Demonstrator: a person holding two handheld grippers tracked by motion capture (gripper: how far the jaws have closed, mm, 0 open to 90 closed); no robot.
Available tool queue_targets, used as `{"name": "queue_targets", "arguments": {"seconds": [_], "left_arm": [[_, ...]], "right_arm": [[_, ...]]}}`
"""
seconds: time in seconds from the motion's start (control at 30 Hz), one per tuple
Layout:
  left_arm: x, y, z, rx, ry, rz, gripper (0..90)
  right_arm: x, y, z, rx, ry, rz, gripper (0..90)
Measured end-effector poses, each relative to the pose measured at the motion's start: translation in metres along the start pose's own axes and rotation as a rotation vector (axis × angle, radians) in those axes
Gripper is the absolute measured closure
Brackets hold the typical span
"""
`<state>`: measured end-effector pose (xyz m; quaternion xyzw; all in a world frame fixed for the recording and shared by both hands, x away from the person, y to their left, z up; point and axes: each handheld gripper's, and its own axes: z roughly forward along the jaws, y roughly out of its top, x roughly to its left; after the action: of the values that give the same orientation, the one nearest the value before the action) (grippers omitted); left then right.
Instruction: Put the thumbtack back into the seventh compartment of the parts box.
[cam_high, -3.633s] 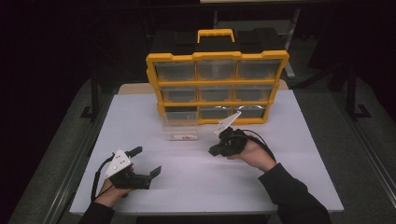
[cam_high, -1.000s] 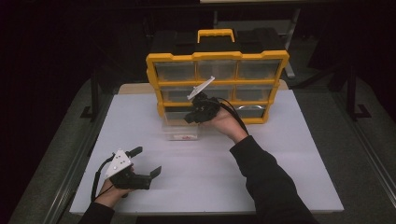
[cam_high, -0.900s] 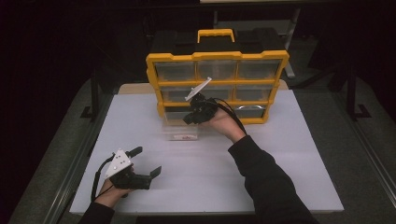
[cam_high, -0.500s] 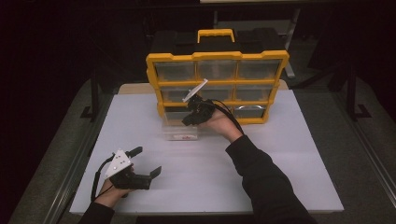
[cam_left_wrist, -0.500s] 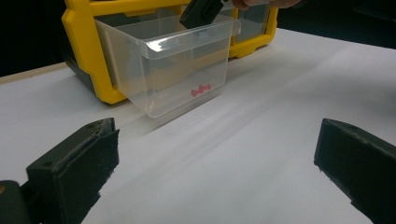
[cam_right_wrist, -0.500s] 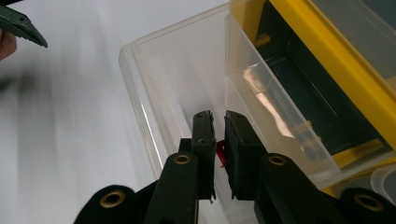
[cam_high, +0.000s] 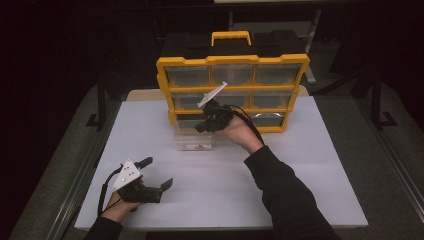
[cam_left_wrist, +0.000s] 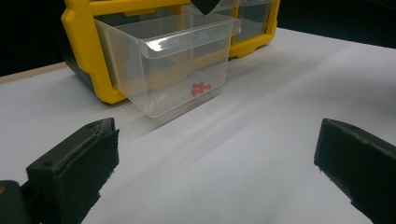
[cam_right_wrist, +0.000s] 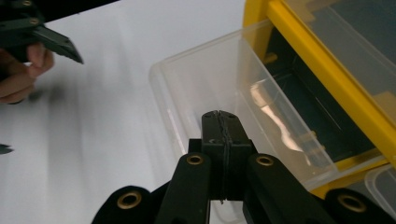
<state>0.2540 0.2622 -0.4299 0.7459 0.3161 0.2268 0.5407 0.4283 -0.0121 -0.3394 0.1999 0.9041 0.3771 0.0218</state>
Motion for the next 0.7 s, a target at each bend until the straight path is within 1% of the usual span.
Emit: {"name": "queue_targets", "arguments": {"seconds": [0.07, 0.2, 0.33, 0.37, 0.43, 0.47, 0.57, 0.6, 0.67, 0.7], "left_arm": [[0.000, 0.000, 0.000, 0.003, 0.000, 0.005, 0.0], [0.000, 0.000, 0.000, 0.001, 0.001, 0.002, 0.0], [0.000, 0.000, 0.000, 0.002, 0.000, -0.002, 0.0], [0.000, 0.000, 0.000, 0.003, -0.001, -0.001, 0.0], [0.000, 0.000, 0.000, 0.001, 0.000, 0.005, 0.0], [0.000, 0.000, 0.000, 0.003, -0.001, 0.006, 0.0], [0.000, 0.000, 0.000, 0.001, 0.000, 0.004, 0.0], [0.000, 0.000, 0.000, 0.001, 0.000, 0.003, 0.0], [0.001, 0.000, 0.000, 0.002, -0.001, 0.005, 0.0], [0.000, 0.000, 0.000, 0.002, -0.001, 0.002, 0.0]], "right_arm": [[0.003, 0.000, -0.002, -0.004, 0.015, 0.001, 89.4], [0.012, 0.000, -0.004, -0.012, 0.035, 0.003, 89.5], [0.018, -0.003, -0.001, -0.009, 0.044, -0.012, 89.4], [0.020, -0.004, 0.000, -0.006, 0.051, -0.007, 89.4], [0.022, -0.006, 0.003, -0.004, 0.054, -0.025, 89.4], [0.024, -0.007, 0.004, 0.000, 0.060, -0.019, 89.4], [0.026, -0.009, 0.008, 0.011, 0.061, -0.022, 89.4], [0.025, -0.010, 0.010, 0.007, 0.058, -0.038, 89.4], [0.024, -0.011, 0.013, 0.010, 0.059, -0.037, 89.4], [0.024, -0.012, 0.014, 0.015, 0.054, -0.029, 89.4]]}}
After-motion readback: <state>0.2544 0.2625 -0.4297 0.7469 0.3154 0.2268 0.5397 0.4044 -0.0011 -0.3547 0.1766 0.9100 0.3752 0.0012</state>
